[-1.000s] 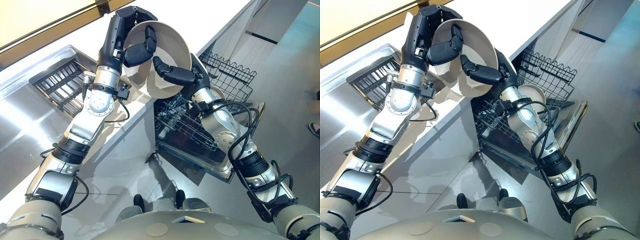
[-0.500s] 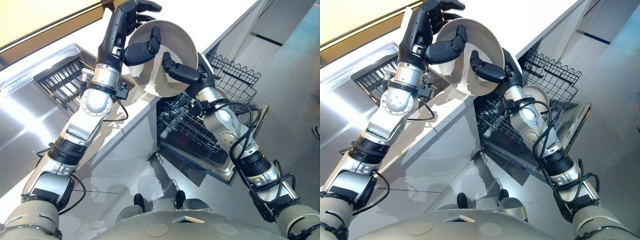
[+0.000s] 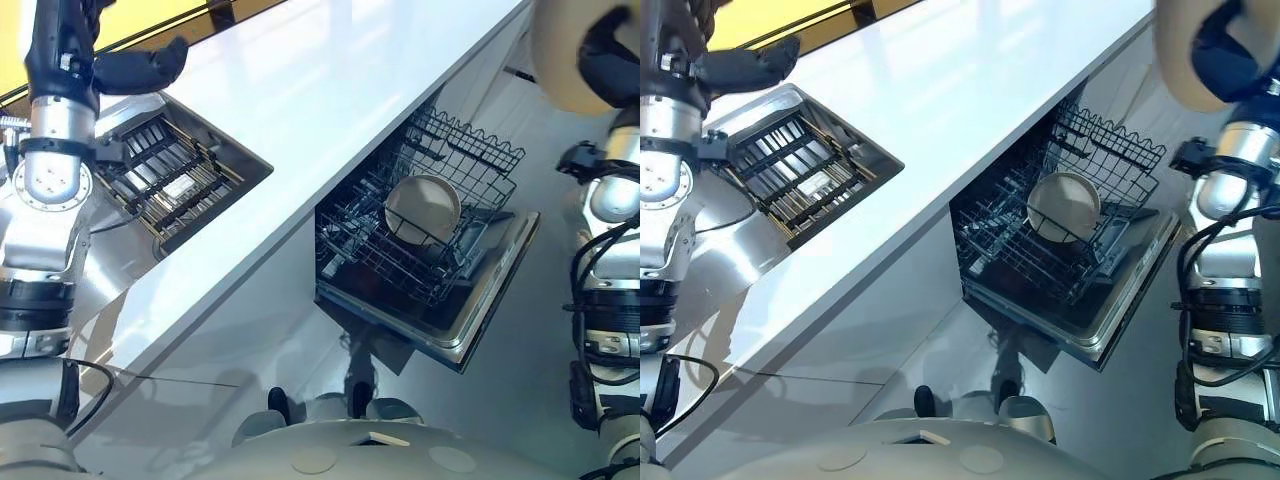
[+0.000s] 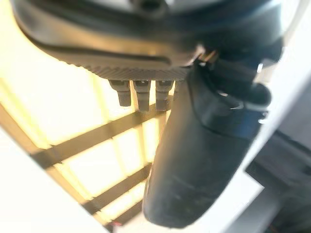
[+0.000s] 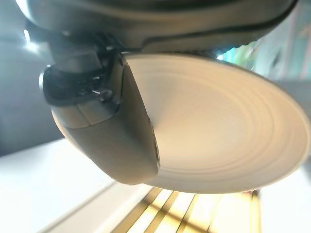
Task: Pick up plates and place into dishwasher.
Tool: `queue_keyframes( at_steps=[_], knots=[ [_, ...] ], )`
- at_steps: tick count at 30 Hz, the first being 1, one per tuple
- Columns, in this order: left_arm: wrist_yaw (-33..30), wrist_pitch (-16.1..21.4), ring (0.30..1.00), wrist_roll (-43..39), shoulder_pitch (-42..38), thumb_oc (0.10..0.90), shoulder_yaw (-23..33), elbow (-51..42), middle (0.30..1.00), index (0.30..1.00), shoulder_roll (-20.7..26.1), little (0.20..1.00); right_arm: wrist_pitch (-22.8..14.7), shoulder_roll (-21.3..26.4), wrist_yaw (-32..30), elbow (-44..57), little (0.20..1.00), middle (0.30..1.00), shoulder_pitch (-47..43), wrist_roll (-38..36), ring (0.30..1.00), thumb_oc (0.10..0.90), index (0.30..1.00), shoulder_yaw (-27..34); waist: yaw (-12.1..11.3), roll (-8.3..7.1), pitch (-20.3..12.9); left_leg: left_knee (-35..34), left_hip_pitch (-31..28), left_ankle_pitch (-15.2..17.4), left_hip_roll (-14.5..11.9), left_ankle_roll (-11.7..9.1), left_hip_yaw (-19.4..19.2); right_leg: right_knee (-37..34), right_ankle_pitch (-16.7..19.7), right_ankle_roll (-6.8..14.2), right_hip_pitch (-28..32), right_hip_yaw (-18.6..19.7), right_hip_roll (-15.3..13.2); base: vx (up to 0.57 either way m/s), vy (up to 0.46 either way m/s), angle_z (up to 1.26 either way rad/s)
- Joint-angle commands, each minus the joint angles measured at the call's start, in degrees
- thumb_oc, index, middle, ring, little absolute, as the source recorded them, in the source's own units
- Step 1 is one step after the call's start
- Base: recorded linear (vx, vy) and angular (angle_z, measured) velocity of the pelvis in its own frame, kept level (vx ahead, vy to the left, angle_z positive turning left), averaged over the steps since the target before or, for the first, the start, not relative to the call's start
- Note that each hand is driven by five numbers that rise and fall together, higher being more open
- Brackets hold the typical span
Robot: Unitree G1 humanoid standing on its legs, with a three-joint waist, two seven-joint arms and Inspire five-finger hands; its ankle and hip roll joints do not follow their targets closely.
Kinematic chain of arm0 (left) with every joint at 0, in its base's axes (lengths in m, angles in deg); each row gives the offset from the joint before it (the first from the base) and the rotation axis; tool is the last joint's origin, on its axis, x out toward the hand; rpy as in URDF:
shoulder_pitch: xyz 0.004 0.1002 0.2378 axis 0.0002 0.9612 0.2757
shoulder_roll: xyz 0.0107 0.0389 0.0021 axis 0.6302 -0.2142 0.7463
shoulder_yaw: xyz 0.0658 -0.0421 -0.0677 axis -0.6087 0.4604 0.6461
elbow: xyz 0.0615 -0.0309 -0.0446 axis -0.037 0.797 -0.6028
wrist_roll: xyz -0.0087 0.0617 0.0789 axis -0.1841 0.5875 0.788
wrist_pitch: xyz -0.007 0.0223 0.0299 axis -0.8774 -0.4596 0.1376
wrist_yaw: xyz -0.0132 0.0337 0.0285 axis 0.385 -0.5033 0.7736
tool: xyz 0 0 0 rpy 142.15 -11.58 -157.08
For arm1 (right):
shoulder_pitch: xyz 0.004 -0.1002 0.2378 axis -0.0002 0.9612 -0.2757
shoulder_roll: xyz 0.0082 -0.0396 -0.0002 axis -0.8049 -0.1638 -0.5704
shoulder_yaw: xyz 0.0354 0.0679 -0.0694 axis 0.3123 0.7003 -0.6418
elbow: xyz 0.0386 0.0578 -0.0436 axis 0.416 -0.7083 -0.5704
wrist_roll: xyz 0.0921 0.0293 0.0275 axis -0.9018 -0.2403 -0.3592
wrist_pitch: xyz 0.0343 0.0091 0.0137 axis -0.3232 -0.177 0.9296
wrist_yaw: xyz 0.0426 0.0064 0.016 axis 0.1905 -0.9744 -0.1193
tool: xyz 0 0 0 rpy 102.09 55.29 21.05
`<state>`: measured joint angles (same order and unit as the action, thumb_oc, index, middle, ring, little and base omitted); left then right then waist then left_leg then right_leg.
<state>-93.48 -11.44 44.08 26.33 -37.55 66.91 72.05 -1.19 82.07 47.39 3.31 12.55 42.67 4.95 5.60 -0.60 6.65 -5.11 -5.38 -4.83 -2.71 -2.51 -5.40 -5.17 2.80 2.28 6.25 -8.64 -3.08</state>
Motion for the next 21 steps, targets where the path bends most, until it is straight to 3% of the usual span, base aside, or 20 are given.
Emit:
queue_keyframes(
  at_steps=[1,7,15,21],
  knots=[
    [0.76,5.58,0.900,1.35,0.52,0.800,4.39,0.39,0.900,0.900,3.70,0.900,-3.39,6.32,-1.45,0.14,0.200,0.300,0.33,-1.75,0.300,0.100,0.300,2.24,-0.54,1.97,-7.07,0.47,0.49,4.65,1.94,-0.32,-0.85,7.52,-6.83,3.69,-2.57,-1.12,2.18,0.05,-0.090,0.02],
    [1.76,6.06,0.900,0.74,3.21,0.800,6.25,3.44,0.900,0.900,3.08,0.900,-1.39,6.73,2.22,-8.85,0.200,0.300,5.27,-0.72,0.300,0.100,0.300,4.49,-0.73,2.36,-6.22,0.76,0.32,4.51,1.22,-0.46,-0.19,9.30,-8.01,3.15,-2.74,-1.43,2.39,0.06,-0.098,0.03],
    [9.07,5.49,0.900,-8.82,5.48,0.800,7.81,6.91,0.900,0.900,2.34,0.900,-5.90,5.88,9.33,-11.26,0.200,0.300,10.14,2.22,0.300,0.100,0.300,1.24,-0.62,3.22,-3.68,2.56,1.13,4.37,0.05,-1.03,0.71,12.38,-9.66,2.39,-3.74,-2.44,2.15,0.05,-0.088,0.09],
    [9.67,5.32,0.900,-8.17,5.84,0.800,8.32,8.96,0.900,0.900,1.60,0.900,-6.60,5.83,13.30,-9.15,0.200,0.300,8.65,5.65,0.300,0.100,0.300,-2.96,-1.11,3.61,-1.58,4.01,2.64,4.33,-0.43,-1.57,1.53,14.24,-10.94,1.62,-4.64,-3.22,1.94,0.02,-0.041,0.13]
  ],
)
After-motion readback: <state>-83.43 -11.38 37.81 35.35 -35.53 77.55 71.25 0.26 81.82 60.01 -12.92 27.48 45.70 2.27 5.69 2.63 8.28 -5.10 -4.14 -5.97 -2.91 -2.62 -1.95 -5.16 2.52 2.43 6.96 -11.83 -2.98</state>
